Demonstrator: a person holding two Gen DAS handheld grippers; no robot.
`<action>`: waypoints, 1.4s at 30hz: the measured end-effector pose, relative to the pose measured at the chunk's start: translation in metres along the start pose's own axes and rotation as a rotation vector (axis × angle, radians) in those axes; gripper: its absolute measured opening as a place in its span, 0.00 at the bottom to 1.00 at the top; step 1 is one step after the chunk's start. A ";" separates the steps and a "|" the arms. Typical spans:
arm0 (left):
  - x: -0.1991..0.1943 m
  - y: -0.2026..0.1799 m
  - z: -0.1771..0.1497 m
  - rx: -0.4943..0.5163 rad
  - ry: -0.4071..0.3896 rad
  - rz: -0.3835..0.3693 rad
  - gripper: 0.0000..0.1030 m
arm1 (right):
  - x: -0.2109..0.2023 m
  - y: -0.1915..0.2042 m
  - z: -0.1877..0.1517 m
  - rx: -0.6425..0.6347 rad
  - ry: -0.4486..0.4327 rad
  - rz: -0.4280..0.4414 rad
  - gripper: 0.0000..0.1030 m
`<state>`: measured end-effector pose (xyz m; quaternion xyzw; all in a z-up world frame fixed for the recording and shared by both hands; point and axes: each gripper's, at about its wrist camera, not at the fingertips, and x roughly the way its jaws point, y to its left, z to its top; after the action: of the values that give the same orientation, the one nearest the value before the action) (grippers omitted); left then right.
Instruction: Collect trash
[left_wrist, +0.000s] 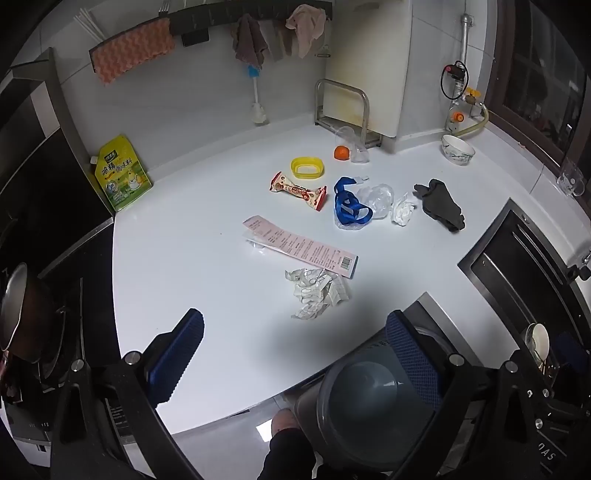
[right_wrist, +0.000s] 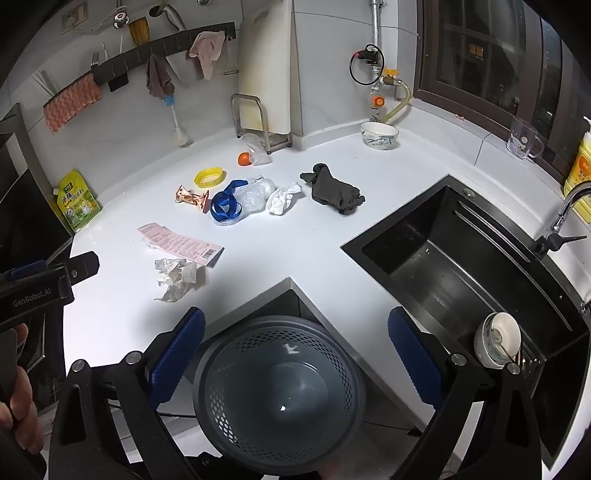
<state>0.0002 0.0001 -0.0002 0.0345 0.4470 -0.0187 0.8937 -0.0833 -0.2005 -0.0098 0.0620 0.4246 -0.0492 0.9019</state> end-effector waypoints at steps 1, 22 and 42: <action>0.000 0.000 0.000 0.000 -0.003 0.001 0.94 | 0.000 0.000 0.000 0.000 0.000 0.000 0.92; -0.003 0.003 0.004 0.002 -0.016 0.002 0.94 | 0.001 0.002 0.007 0.003 -0.010 -0.001 0.92; -0.005 0.003 0.006 0.001 -0.025 0.009 0.94 | 0.003 0.003 0.012 0.003 -0.017 0.001 0.92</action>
<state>0.0022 0.0025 0.0074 0.0368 0.4357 -0.0153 0.8992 -0.0716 -0.1995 -0.0047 0.0629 0.4168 -0.0500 0.9054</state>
